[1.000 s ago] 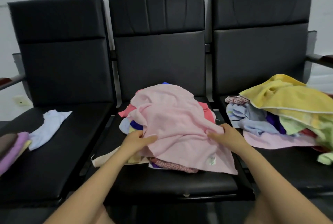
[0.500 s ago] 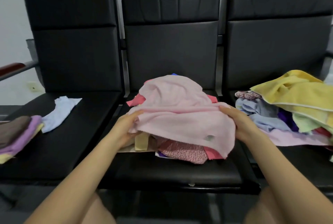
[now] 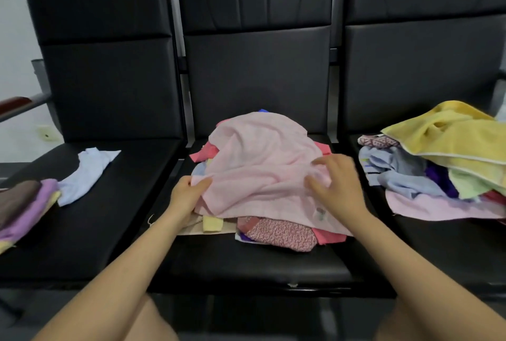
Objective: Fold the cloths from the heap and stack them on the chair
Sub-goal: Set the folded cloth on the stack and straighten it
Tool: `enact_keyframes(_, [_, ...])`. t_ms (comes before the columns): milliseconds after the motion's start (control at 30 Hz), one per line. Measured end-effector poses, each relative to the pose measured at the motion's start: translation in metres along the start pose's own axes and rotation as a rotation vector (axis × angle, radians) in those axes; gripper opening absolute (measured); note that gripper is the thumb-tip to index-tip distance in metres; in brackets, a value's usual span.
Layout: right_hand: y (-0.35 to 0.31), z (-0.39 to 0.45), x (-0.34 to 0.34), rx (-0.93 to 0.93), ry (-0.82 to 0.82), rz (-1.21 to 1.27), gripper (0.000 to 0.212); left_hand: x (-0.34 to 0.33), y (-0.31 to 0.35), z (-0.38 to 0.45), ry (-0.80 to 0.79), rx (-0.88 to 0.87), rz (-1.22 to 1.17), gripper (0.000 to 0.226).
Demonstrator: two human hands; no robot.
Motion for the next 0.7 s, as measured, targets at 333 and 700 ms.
enact_keyframes(333, [-0.035, -0.022, -0.043, 0.149, -0.431, 0.008, 0.022, -0.042, 0.051, -0.062, -0.092, -0.813, 0.437, 0.006])
enact_keyframes(700, [-0.025, -0.009, 0.015, -0.212, -0.561, 0.416, 0.011, -0.068, 0.055, -0.065, -0.348, -0.868, 0.596, 0.024])
Point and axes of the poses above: each hand's wrist, its own z-axis towards the middle knuckle, its own x-axis out of the back of the hand, y = z × x, the point moved 4 cm from there along z, towards the middle knuckle, and after that the axes turned 1 degree about z, right-handed, at the moved point
